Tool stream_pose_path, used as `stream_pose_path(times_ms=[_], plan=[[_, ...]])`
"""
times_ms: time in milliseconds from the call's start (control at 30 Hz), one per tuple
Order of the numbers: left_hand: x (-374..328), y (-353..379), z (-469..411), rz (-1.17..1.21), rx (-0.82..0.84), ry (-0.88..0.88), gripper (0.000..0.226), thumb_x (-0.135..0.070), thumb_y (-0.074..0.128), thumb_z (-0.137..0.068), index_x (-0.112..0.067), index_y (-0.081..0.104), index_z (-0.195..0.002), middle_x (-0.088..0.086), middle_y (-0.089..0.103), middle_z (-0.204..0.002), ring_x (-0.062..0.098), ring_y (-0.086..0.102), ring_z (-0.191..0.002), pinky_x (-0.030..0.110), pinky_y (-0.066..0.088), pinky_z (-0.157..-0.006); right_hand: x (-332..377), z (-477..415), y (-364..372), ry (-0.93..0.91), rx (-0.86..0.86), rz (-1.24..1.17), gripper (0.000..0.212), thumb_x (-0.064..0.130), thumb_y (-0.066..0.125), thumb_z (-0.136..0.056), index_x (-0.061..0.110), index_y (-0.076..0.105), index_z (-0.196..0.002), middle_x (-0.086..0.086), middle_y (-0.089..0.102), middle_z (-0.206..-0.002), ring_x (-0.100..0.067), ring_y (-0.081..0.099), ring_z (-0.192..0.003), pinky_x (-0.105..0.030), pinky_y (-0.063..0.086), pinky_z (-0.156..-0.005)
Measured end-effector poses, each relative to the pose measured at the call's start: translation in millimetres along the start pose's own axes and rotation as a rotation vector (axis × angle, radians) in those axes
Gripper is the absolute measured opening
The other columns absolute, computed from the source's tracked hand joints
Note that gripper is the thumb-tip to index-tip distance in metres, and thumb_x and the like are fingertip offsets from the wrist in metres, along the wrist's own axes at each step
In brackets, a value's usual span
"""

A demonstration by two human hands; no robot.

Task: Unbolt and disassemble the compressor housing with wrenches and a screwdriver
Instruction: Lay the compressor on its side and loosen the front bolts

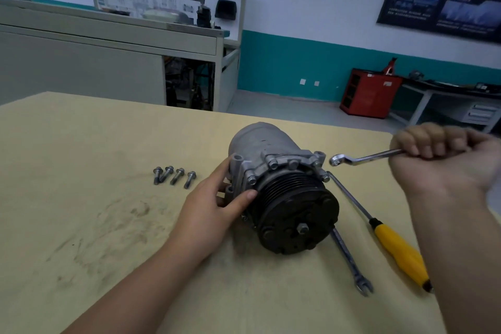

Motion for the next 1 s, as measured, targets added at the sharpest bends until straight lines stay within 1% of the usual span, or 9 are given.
stream_pose_path(times_ms=[33,133,267,300,400,467,667,767,1000], plan=[[-0.1,0.0,0.0,-0.005,0.0,-0.001,0.054,-0.047,0.064,-0.075,-0.084,0.03,-0.095,-0.037,0.057,-0.083,-0.009,0.06,-0.068,0.0,0.037,-0.059,-7.2,7.7,3.1,0.036,-0.006,0.049,0.026,0.018,0.039,-0.068,0.018,0.031,-0.043,0.005,0.02,-0.046,-0.011,0.02,-0.04,-0.021,0.022,-0.039],[1.8,0.1,-0.9,0.0,0.007,-0.009,0.053,-0.048,0.065,-0.076,-0.083,0.031,-0.098,-0.035,0.058,-0.082,-0.006,0.061,-0.067,0.0,0.038,-0.059,-18.9,13.1,-1.9,0.069,-0.083,0.008,0.025,0.017,0.039,-0.066,0.017,0.03,-0.042,0.005,0.02,-0.046,-0.012,0.018,-0.039,-0.021,0.02,-0.038],[4.0,0.4,-2.2,-0.027,0.002,-0.003,0.052,-0.051,0.065,-0.074,-0.083,0.031,-0.099,-0.02,0.062,-0.08,-0.002,0.062,-0.066,0.002,0.039,-0.06,-25.8,5.7,-6.1,0.128,-0.159,-0.044,0.024,0.015,0.038,-0.064,0.016,0.03,-0.042,0.004,0.02,-0.046,-0.012,0.018,-0.038,-0.019,0.019,-0.038],[4.1,0.5,-2.2,-0.022,0.001,-0.003,0.051,-0.055,0.064,-0.072,-0.083,0.032,-0.099,-0.019,0.062,-0.081,-0.001,0.062,-0.066,0.002,0.039,-0.06,-27.7,4.5,-8.7,0.136,-0.173,-0.054,0.024,0.015,0.038,-0.064,0.016,0.03,-0.041,0.004,0.02,-0.046,-0.012,0.018,-0.037,-0.018,0.02,-0.038],[3.4,1.4,-1.8,-0.011,0.005,-0.01,0.049,-0.071,0.053,-0.06,-0.081,0.032,-0.103,-0.03,0.059,-0.087,-0.002,0.062,-0.067,0.002,0.039,-0.06,-33.0,0.9,-13.9,0.177,-0.216,-0.067,0.024,0.013,0.036,-0.063,0.016,0.031,-0.04,0.004,0.021,-0.045,-0.012,0.019,-0.036,-0.017,0.021,-0.037],[2.5,2.1,-1.4,-0.014,0.007,-0.013,0.052,-0.074,0.049,-0.055,-0.08,0.033,-0.104,-0.033,0.058,-0.088,-0.002,0.063,-0.068,0.002,0.04,-0.06,-39.1,0.3,-17.2,0.208,-0.251,-0.075,0.024,0.012,0.035,-0.063,0.015,0.03,-0.04,0.004,0.021,-0.044,-0.012,0.019,-0.035,-0.016,0.02,-0.038],[0.6,1.8,-0.1,0.006,0.008,-0.018,0.052,-0.073,0.05,-0.054,-0.08,0.035,-0.103,-0.032,0.058,-0.087,0.0,0.064,-0.068,0.003,0.04,-0.061,-46.8,-3.1,-20.5,0.237,-0.303,-0.1,0.023,0.013,0.035,-0.062,0.016,0.029,-0.041,0.005,0.02,-0.044,-0.011,0.018,-0.034,-0.017,0.019,-0.036],[-1.6,2.0,-0.2,-0.002,0.016,-0.014,0.051,-0.073,0.049,-0.054,-0.081,0.034,-0.102,-0.038,0.056,-0.088,-0.002,0.062,-0.068,0.002,0.039,-0.059,-44.9,-5.5,-24.2,0.225,-0.318,-0.097,0.024,0.012,0.035,-0.063,0.015,0.029,-0.04,0.005,0.019,-0.044,-0.012,0.017,-0.034,-0.016,0.019,-0.036],[0.7,2.4,0.3,0.031,0.015,-0.047,0.056,-0.073,0.05,-0.053,-0.078,0.036,-0.107,-0.039,0.055,-0.088,-0.002,0.063,-0.07,0.002,0.039,-0.059,-48.3,-9.7,-26.8,0.217,-0.381,-0.086,0.023,0.011,0.034,-0.061,0.015,0.029,-0.039,0.005,0.019,-0.044,-0.012,0.017,-0.034,-0.014,0.018,-0.037]])
Point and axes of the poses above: each hand's wrist, its own z-axis away from the middle knuckle, its own y-axis out of the palm, x = y × z, the point moved 5 cm from there along -z, towards the middle knuckle
